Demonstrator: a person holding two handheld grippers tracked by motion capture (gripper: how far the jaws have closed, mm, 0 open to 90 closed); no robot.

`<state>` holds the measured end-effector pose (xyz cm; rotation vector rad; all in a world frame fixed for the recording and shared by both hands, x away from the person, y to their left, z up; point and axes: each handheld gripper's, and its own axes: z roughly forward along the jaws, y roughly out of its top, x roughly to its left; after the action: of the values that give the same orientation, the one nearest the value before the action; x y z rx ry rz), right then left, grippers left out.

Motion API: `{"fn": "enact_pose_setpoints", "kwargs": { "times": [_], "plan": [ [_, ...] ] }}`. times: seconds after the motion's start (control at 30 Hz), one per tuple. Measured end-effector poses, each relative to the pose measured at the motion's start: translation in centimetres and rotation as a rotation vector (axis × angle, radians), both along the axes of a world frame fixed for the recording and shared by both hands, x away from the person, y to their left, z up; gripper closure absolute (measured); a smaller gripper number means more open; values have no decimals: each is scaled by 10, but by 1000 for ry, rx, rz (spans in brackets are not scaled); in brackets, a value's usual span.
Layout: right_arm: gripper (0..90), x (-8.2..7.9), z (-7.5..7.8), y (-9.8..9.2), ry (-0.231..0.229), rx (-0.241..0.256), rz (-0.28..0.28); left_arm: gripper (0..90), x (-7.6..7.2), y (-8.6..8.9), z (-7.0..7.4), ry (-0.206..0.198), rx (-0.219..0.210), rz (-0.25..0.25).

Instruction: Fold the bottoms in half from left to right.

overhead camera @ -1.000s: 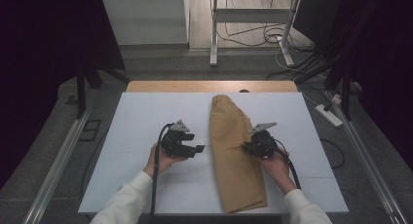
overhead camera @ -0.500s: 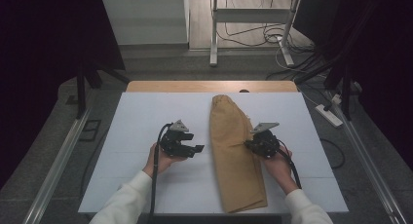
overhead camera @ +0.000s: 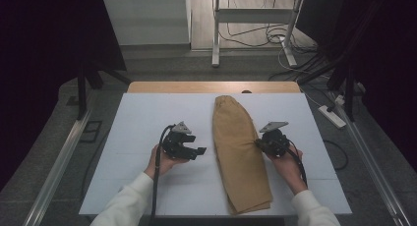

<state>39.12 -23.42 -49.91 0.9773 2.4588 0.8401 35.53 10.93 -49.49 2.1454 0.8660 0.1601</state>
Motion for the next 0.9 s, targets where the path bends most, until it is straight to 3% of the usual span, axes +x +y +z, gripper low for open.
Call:
{"fn": "enact_pose_setpoints", "kwargs": {
  "times": [0.1, 0.23, 0.27, 0.37, 0.43, 0.57, 0.9],
  "plan": [
    [855, 1, -3, -3, 20, 10, -13, 311, 0, 0, 0, 0, 0, 2],
    [840, 1, -9, 1, 30, -29, -7, 310, 0, 1, 0, 0, 2, 3],
    [807, 1, -9, 1, 28, -30, -8, 310, 0, 1, 0, -1, 3, 2],
    [554, -2, -5, 3, -27, -31, -30, 310, 0, 1, 0, 0, 3, 3],
    [500, -6, -2, 4, -45, 0, -23, 309, 0, 2, 0, 0, 2, 5],
    [473, -15, 3, 12, -20, 71, 51, 309, 0, 4, 2, -4, 1, 10],
    [462, -52, 9, 44, 13, 116, 212, 308, 0, 9, 2, -9, 2, 24]
  ]
}}
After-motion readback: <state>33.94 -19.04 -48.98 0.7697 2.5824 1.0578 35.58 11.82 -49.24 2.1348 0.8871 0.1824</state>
